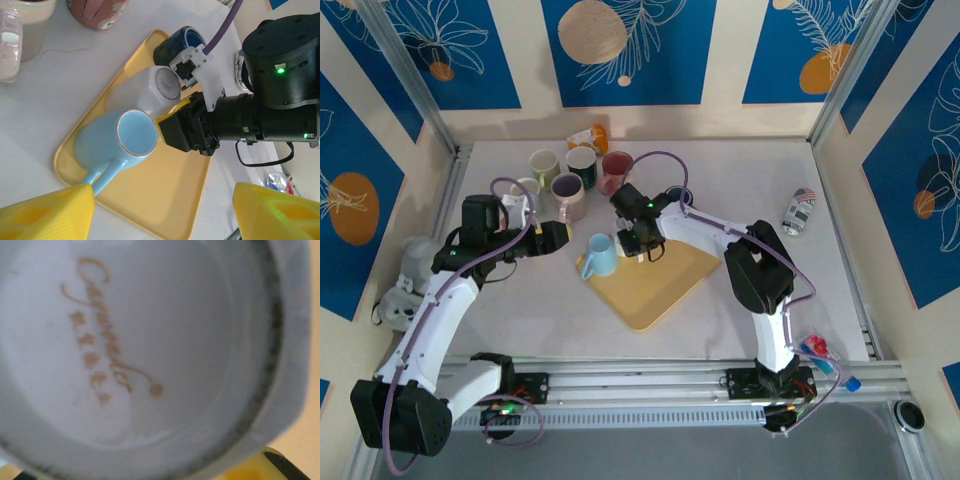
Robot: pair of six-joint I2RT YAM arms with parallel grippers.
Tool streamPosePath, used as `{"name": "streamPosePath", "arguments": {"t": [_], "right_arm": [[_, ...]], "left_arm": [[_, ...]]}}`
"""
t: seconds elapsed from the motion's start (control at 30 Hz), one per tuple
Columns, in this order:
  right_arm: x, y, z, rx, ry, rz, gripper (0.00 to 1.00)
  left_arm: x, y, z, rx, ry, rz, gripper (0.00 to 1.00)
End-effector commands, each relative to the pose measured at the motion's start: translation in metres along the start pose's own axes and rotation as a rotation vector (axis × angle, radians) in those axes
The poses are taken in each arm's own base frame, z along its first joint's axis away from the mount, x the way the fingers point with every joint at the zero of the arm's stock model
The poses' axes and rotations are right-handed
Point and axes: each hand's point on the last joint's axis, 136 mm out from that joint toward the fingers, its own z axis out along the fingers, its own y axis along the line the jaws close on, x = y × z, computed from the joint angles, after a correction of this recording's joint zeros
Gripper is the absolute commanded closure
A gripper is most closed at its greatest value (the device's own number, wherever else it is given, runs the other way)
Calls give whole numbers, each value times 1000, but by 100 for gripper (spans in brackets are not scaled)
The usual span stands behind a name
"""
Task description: Turn the mug right side up
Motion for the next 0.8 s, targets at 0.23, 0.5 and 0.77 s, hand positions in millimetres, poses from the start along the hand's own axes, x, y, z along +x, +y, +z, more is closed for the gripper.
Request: {"name": "streamPosePath", "arguments": {"t": [0.23,0.5,0.77], "right_arm": [[-9,-2,-4,7,-24,-25,82],[-13,-1,-23,7,-65,-34,100],[-15,1,-63,-16,-147,-11,100]], "left_arm": [[1,-2,-1,22,-7,-15,27],[-1,-5,-2,33,-17,-32,28],[-9,-14,-5,78,-49,-92,28]]}}
